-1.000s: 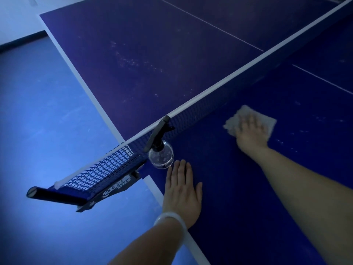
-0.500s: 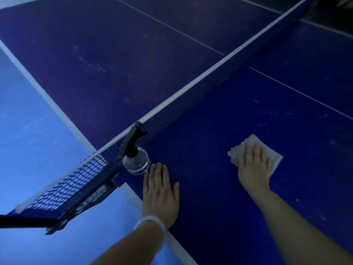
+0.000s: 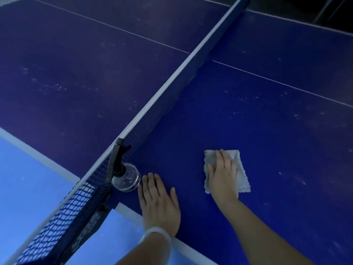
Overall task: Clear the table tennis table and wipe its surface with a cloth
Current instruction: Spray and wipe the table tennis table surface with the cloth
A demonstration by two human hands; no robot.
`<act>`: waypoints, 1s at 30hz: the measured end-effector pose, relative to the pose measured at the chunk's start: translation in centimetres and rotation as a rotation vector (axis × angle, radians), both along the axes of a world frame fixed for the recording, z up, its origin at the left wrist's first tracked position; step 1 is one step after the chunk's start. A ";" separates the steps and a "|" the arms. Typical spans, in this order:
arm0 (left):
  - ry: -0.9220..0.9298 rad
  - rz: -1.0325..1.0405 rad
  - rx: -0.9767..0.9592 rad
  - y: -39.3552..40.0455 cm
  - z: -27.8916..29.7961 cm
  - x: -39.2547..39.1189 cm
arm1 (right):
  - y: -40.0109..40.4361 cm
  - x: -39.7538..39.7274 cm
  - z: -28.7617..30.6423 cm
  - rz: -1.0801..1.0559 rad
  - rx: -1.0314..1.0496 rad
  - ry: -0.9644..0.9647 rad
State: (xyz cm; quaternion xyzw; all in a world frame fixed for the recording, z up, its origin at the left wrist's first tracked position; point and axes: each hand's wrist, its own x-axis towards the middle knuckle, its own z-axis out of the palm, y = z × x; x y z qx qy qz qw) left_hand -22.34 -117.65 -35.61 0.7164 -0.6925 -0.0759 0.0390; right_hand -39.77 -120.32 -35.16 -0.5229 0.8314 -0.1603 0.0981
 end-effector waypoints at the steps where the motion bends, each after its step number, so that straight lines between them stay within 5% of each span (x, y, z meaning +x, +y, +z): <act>1: 0.003 -0.006 -0.001 0.0 0.0 0.0 | 0.0 0.6 -0.5 -0.015 0.046 0.066; 9: 0.017 -0.026 0.001 0.4 -0.5 0.3 | 7.9 0.0 -0.8 0.261 0.361 0.324; 15: 0.054 -0.043 -0.007 0.3 -0.9 0.4 | 8.0 -3.0 0.7 -0.358 0.387 0.128; 20: 0.096 -0.038 -0.019 0.4 -1.1 0.6 | 10.8 6.1 -0.6 0.164 0.270 0.232; 23: 0.104 -0.046 -0.016 0.5 -1.1 0.6 | 14.9 3.8 -0.5 0.229 0.290 0.303; 25: 0.113 -0.055 0.001 0.5 -1.0 0.6 | 17.3 0.0 -0.7 0.014 0.301 0.329; 28: 0.118 -0.053 0.002 0.4 -1.0 0.7 | 18.3 -2.2 -0.2 -0.473 0.285 0.112; 30: 0.126 -0.052 -0.010 0.4 -1.0 0.6 | 17.2 0.2 -0.1 -0.488 0.265 0.117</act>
